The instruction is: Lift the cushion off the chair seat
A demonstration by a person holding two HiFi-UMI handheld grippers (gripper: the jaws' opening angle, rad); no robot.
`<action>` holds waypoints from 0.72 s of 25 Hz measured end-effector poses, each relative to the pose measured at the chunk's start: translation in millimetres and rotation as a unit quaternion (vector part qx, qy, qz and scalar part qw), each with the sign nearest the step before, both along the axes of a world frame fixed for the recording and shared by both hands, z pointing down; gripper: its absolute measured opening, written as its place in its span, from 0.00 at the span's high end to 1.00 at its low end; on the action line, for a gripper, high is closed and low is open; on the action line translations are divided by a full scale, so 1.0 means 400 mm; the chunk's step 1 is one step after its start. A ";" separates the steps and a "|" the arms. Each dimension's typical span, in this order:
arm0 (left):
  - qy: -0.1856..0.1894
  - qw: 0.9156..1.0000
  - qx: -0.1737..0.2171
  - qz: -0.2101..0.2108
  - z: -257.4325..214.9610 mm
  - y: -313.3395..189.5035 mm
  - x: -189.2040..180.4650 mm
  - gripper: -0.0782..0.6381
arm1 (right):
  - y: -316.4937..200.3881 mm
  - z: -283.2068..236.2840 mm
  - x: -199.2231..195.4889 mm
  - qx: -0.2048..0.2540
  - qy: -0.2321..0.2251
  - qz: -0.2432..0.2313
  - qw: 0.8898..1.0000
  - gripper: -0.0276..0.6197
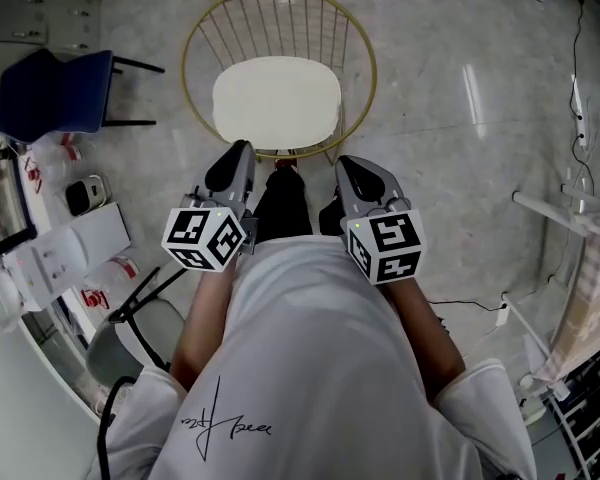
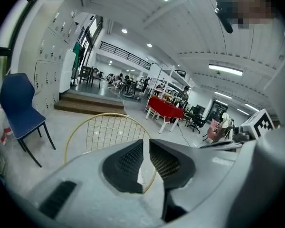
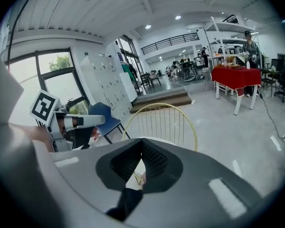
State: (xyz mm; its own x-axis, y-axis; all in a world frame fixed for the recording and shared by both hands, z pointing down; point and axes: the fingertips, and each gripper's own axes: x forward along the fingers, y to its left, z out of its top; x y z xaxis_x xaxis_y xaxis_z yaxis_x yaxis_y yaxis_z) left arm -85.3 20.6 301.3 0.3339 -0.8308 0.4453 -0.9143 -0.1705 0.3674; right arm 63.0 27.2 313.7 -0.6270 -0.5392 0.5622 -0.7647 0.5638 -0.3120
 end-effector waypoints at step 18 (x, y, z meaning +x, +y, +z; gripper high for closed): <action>0.016 0.992 -0.039 0.115 0.119 -0.173 -0.180 0.74 | -0.158 0.083 -0.203 -0.042 0.039 0.094 0.994 0.49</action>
State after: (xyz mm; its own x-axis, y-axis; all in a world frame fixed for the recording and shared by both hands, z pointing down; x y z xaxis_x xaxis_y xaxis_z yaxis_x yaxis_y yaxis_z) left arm -157.5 -48.8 348.9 0.5253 -0.6947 0.4913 -0.8424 -0.3432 0.4155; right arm -18.1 -35.8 347.0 -0.4721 -0.5922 0.6530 -0.8778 0.3838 -0.2866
